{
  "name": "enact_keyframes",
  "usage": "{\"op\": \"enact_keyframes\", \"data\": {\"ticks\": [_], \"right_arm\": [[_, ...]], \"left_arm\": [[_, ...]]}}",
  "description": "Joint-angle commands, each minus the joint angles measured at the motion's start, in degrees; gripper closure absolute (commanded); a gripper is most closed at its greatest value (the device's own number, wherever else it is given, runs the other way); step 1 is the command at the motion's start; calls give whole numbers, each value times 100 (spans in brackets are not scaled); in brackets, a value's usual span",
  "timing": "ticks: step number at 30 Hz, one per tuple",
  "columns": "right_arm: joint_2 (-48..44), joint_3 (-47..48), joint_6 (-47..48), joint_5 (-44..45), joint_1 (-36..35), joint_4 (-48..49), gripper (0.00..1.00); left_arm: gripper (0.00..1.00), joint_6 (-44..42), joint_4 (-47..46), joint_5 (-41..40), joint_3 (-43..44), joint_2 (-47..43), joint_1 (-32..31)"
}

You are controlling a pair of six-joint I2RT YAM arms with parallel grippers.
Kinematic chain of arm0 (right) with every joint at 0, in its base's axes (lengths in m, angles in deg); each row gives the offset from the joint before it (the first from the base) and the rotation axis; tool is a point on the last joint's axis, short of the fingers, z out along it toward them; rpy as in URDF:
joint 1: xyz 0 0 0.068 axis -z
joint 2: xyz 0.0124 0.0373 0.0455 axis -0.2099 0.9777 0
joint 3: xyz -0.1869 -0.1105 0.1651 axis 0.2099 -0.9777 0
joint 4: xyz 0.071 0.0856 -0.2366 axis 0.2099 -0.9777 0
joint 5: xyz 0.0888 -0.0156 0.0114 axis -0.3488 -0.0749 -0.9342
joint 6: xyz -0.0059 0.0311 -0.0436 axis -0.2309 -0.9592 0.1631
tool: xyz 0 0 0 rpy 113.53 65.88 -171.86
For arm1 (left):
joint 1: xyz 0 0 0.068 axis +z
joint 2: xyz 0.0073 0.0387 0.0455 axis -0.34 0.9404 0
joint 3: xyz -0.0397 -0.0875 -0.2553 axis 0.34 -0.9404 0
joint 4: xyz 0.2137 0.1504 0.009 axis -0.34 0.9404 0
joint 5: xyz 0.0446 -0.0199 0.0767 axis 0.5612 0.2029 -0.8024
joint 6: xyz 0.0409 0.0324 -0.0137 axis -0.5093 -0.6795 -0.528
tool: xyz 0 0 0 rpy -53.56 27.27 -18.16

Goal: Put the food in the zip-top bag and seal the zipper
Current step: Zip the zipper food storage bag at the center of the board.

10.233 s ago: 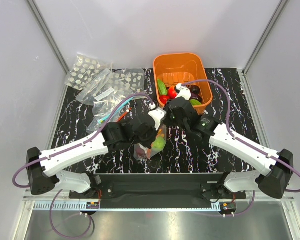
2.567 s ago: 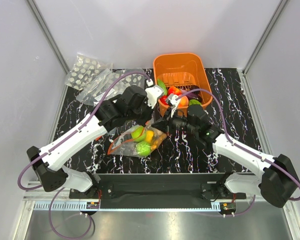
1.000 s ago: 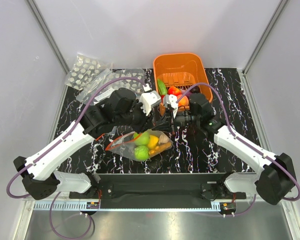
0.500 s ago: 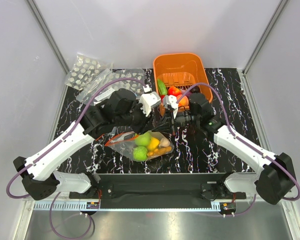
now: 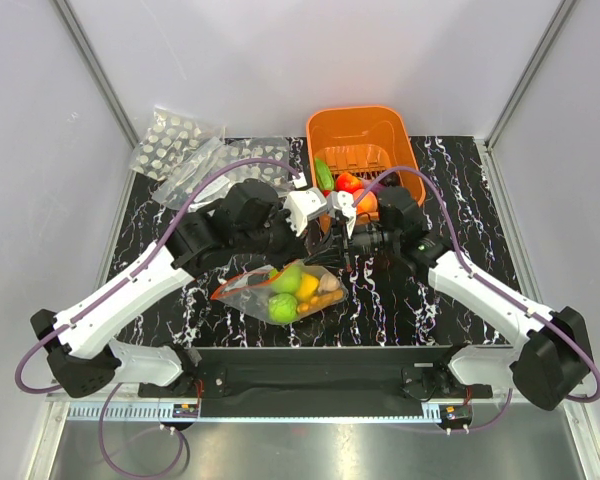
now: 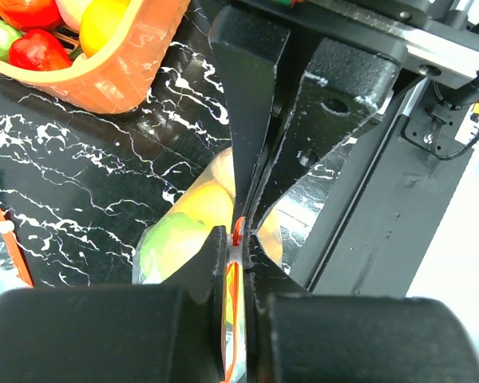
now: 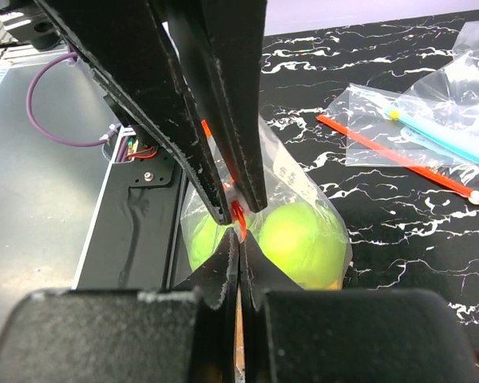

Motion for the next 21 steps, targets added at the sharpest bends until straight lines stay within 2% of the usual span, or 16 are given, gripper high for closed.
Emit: {"op": "enact_keyframes", "data": {"ticks": [1, 7, 8, 9, 12, 15, 21], "right_arm": [[-236, 92, -86, 116, 59, 237, 100], [-324, -93, -394, 108, 217, 580, 100], [-324, -93, -420, 99, 243, 606, 100], [-324, -93, -446, 81, 261, 615, 100], [-315, -93, -481, 11, 279, 659, 100], [-315, -93, -499, -15, 279, 676, 100], [-324, -102, -534, -86, 270, 685, 100]], "left_arm": [[98, 6, -147, -19, -42, -9, -29], [94, 24, -156, 42, -104, 26, -64], [91, 24, -147, 42, -104, 35, -64], [80, 15, -156, 33, -121, 35, -72], [73, 7, -173, 24, -139, 9, -90], [74, 6, -191, 7, -157, 17, -81], [83, -2, -182, 16, -78, 88, -90]]}}
